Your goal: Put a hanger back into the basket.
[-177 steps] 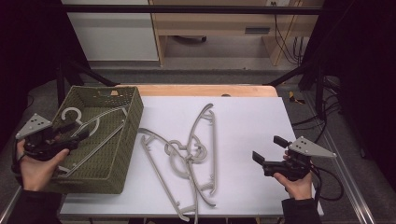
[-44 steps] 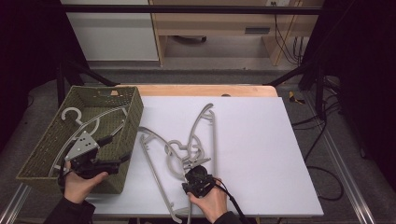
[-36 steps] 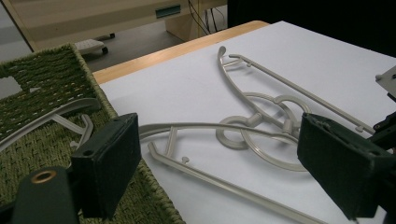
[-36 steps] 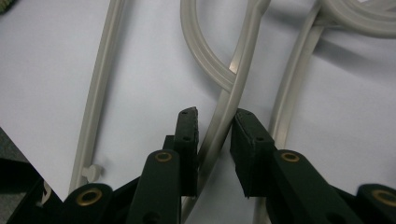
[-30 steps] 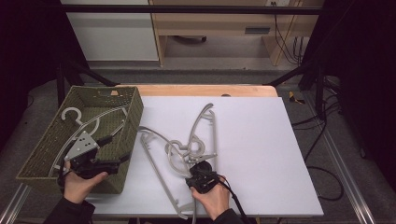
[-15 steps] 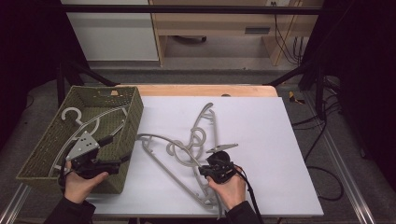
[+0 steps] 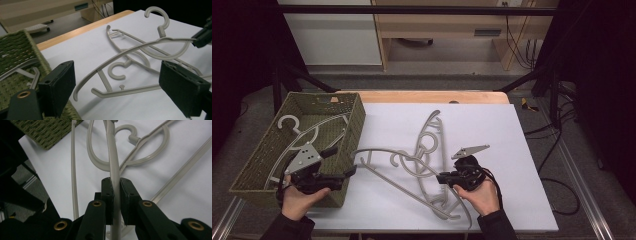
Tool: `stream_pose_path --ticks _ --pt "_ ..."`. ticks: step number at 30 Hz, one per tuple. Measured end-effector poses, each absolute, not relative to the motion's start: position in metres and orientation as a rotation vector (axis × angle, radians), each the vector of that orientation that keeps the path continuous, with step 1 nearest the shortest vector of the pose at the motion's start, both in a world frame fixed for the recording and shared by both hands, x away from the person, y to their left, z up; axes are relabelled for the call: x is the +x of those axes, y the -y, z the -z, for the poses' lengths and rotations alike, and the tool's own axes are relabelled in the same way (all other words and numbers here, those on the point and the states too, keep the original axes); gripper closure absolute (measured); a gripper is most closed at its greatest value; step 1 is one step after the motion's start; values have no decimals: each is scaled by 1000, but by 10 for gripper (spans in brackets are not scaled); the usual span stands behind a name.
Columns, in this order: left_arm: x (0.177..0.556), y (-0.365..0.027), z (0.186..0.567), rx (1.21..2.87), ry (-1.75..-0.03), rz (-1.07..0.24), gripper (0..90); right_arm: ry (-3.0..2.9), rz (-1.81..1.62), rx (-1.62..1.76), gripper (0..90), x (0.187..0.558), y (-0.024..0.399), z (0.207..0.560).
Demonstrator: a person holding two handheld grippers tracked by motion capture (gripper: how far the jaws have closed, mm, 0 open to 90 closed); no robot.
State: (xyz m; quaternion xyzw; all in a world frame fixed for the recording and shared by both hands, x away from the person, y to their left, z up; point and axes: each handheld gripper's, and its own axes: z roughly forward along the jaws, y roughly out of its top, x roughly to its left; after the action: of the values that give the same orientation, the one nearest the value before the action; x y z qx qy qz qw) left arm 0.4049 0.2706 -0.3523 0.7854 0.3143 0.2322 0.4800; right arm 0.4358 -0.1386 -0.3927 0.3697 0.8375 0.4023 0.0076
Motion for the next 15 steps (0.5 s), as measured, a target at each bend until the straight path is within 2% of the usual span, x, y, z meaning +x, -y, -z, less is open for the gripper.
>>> stream_pose_path --ticks 8,15 --pt "403 -231 351 2093 -624 -529 139 -2688 -1310 1000 821 428 159 383" --pt "412 -196 357 2227 -518 -500 189 -2723 -1310 940 821 421 165 380"
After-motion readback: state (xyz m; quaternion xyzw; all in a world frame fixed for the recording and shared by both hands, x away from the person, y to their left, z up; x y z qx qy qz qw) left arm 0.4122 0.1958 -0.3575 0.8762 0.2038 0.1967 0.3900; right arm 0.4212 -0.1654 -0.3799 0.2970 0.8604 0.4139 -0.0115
